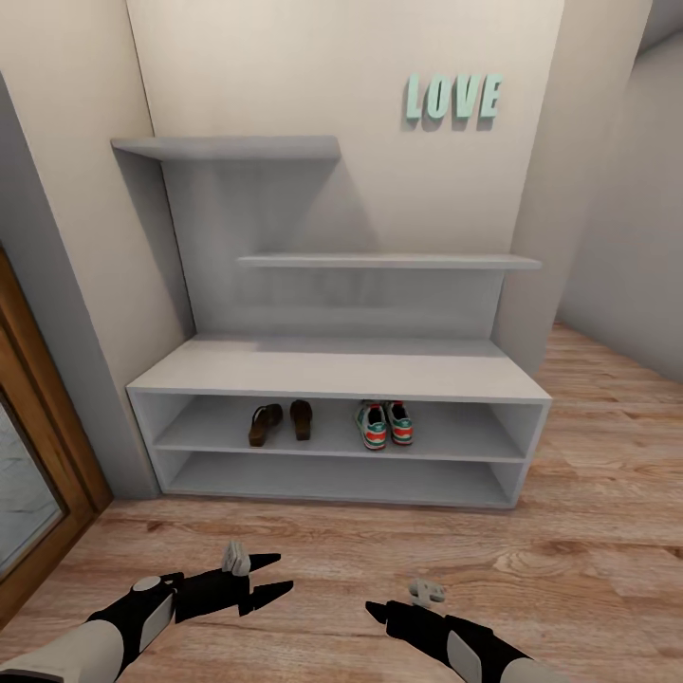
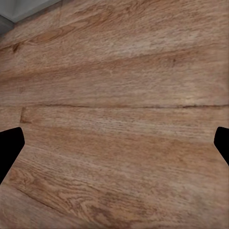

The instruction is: Pick up the two gym shoes and the two sandals from the corridor floor and place them onto the hallstand (shoe rack) in the corridor, making sure they are on the rack and not on the floor. Arrange them so the two gym shoes are next to each other and the two sandals are next to each other.

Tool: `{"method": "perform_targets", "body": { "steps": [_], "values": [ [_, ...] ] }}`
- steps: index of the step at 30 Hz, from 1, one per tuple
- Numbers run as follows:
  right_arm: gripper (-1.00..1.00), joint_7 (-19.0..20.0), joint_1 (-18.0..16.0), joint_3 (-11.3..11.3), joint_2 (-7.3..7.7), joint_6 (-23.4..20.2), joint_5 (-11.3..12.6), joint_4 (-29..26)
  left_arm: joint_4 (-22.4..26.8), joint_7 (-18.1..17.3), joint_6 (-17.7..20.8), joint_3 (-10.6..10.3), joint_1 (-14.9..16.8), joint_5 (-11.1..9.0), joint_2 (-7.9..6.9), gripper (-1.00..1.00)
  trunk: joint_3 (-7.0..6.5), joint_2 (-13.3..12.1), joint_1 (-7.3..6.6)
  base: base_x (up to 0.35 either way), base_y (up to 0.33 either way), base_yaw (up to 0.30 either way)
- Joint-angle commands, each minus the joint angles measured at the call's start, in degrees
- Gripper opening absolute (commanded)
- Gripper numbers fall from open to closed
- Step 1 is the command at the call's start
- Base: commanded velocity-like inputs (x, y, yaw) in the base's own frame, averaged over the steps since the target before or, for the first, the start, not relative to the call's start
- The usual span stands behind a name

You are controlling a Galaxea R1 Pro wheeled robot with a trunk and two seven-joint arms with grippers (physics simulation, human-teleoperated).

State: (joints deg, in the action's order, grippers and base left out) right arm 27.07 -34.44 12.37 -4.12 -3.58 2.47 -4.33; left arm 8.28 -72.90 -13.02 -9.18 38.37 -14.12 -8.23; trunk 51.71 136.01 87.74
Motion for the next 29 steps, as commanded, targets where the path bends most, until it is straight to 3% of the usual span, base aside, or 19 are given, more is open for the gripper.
{"method": "perform_targets", "body": {
  "steps": [1, 29],
  "values": [
    [1.0, 0.18, -0.01, 0.28, -0.01, -0.38, 0.26, -0.06, -0.01, -0.04, -0.34, -0.48, 0.03, -0.47, -0.03, 1.0, 0.06, 0.02, -0.01, 0.0, 0.0, 0.0],
    [1.0, 0.18, -0.01, 0.28, -0.01, -0.38, 0.26, -0.06, -0.01, -0.05, -0.34, -0.4, 0.03, -0.47, -0.11, 1.0, 0.06, 0.02, -0.01, 0.0, 0.0, 0.0]
  ]
}}
